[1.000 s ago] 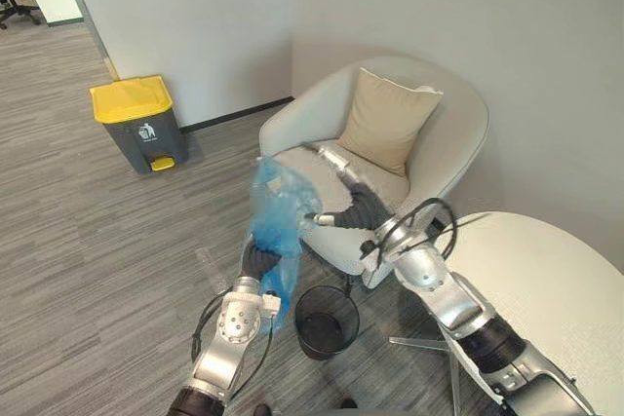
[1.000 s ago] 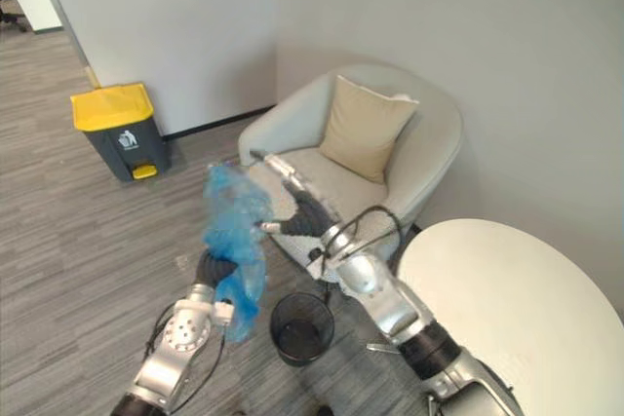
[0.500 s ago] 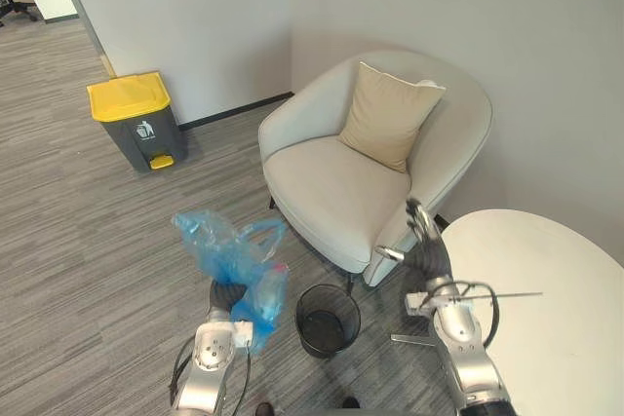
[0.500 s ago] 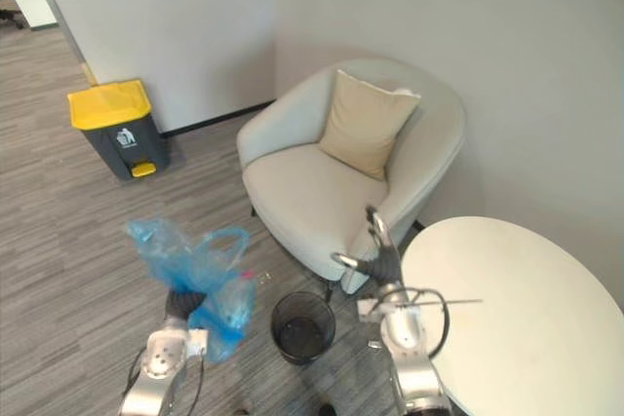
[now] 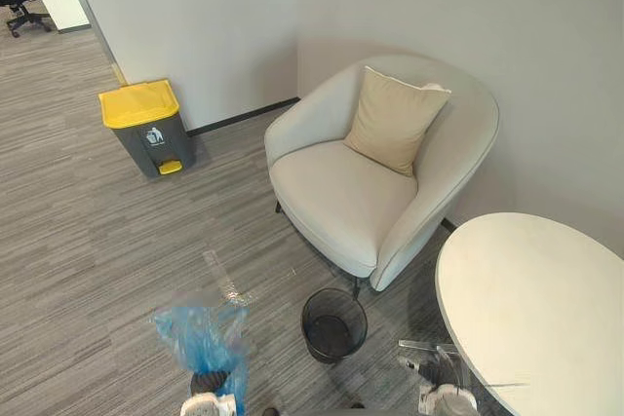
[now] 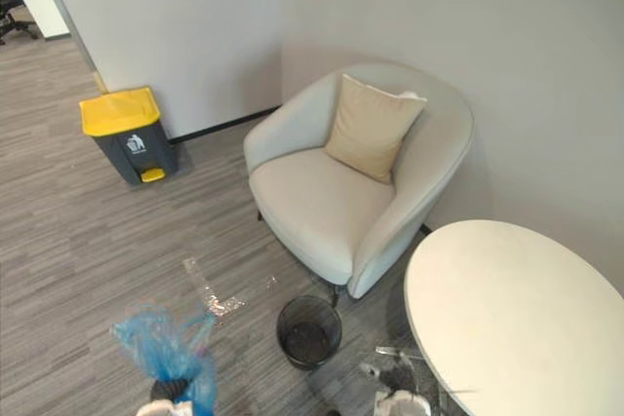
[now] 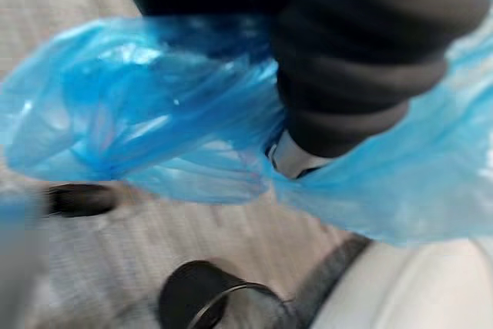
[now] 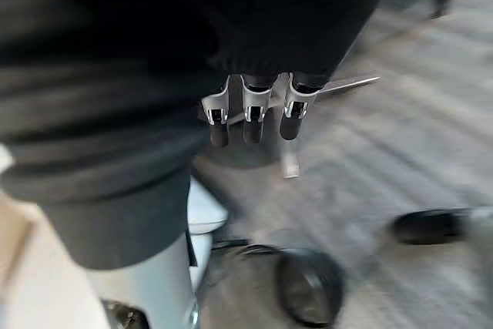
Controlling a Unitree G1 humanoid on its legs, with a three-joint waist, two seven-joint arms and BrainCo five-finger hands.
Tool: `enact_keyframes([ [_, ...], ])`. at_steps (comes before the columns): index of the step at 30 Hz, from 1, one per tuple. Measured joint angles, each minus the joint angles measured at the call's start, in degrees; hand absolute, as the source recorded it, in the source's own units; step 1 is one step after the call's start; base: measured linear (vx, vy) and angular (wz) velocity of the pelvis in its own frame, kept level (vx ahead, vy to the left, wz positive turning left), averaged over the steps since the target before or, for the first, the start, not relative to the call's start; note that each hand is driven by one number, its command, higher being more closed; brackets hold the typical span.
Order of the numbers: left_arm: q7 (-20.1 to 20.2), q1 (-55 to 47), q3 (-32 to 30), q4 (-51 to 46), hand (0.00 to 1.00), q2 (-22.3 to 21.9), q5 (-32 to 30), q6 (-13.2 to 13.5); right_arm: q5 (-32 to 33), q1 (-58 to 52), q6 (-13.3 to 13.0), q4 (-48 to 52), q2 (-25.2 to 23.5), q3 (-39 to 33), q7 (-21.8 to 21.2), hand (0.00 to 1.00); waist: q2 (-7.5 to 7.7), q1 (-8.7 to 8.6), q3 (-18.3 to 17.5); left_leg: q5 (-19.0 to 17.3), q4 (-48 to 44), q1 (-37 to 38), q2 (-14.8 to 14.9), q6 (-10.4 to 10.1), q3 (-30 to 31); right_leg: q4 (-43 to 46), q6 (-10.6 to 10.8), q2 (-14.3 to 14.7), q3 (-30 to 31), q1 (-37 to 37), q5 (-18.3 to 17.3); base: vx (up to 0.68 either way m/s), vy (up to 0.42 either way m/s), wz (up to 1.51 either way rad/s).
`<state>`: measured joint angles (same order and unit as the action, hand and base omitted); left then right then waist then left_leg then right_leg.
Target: Gather rubbish on tea table into small bin, then transfer packed bag to large trash can.
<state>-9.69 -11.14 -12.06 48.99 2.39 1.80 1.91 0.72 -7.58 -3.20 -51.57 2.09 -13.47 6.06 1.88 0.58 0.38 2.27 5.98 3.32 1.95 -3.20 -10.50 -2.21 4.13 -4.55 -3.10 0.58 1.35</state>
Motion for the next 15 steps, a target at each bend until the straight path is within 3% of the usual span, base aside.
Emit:
enact_keyframes([
  [3,0.04,-0.02,-0.55,1.36,1.0,-0.52,0.06,-0.1,0.52,0.23,0.32,-1.33,-0.08,-1.67,0.3,0.0,-0.36,0.03,0.41,-0.29,0.29,1.2,-0.14,0.07,-0.03,0.04,0.14,-0.18,-0.04,1.27,-0.34,0.0,0.0,0.0],
  [4,0.38,2.68,-0.54,5.53,1.0,-1.09,0.04,-0.03,0.48,5.32,1.02,-5.84,-0.46,-6.71,1.72,0.0,-1.0,0.32,2.11,-1.76,0.31,2.74,-0.95,0.35,-0.67,0.03,0.47,-0.65,0.06,2.66,-1.35,0.0,0.0,0.0],
  [15,1.1,3.19,-0.51,5.57,1.0,-1.1,-0.02,-0.03,1.87,5.24,1.25,-5.84,-1.15,-8.25,1.83,0.0,-0.83,0.31,2.17,-1.83,0.26,2.73,-0.68,0.27,-0.96,-0.02,0.47,-0.59,0.27,2.56,-1.36,0.0,0.0,0.0],
])
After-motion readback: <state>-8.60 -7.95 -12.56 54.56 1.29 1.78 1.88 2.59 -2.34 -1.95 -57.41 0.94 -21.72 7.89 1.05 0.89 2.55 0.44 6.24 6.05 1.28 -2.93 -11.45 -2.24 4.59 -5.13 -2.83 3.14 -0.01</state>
